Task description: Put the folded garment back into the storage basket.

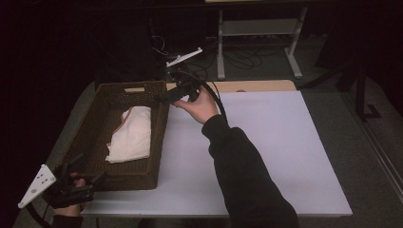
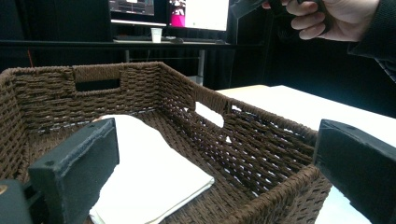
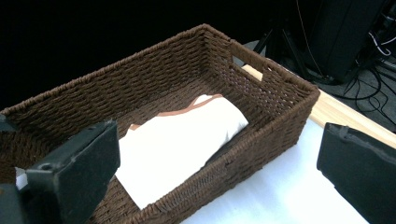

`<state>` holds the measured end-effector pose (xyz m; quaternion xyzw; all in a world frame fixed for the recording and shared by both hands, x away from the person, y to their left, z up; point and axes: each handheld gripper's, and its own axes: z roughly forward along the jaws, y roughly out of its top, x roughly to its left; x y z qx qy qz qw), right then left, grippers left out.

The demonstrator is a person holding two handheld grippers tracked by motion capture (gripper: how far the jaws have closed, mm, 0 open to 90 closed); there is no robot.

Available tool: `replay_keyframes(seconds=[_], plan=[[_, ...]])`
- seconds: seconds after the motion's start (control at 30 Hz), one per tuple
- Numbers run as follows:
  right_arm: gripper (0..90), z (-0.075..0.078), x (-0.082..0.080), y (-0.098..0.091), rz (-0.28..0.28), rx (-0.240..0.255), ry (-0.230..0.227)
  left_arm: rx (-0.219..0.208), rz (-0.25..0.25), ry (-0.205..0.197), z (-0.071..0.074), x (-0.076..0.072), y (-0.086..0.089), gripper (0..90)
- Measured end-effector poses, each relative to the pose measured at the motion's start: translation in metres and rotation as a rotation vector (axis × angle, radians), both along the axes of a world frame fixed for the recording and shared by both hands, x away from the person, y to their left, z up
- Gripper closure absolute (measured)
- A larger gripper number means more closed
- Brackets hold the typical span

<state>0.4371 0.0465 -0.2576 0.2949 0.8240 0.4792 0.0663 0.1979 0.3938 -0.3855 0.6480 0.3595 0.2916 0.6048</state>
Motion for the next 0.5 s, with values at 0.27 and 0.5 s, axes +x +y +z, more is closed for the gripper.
replay_keyframes(seconds=[0.27,0.5], plan=[[0.0,-0.004,-0.006,-0.015,-0.016,0.008,-0.01,0.005,0.003,-0.002,0.0,0.0,0.0,0.0],[0.0,-0.01,-0.011,-0.034,-0.031,-0.001,-0.008,0.012,0.001,-0.004,0.0,0.0,-0.001,0.0]])
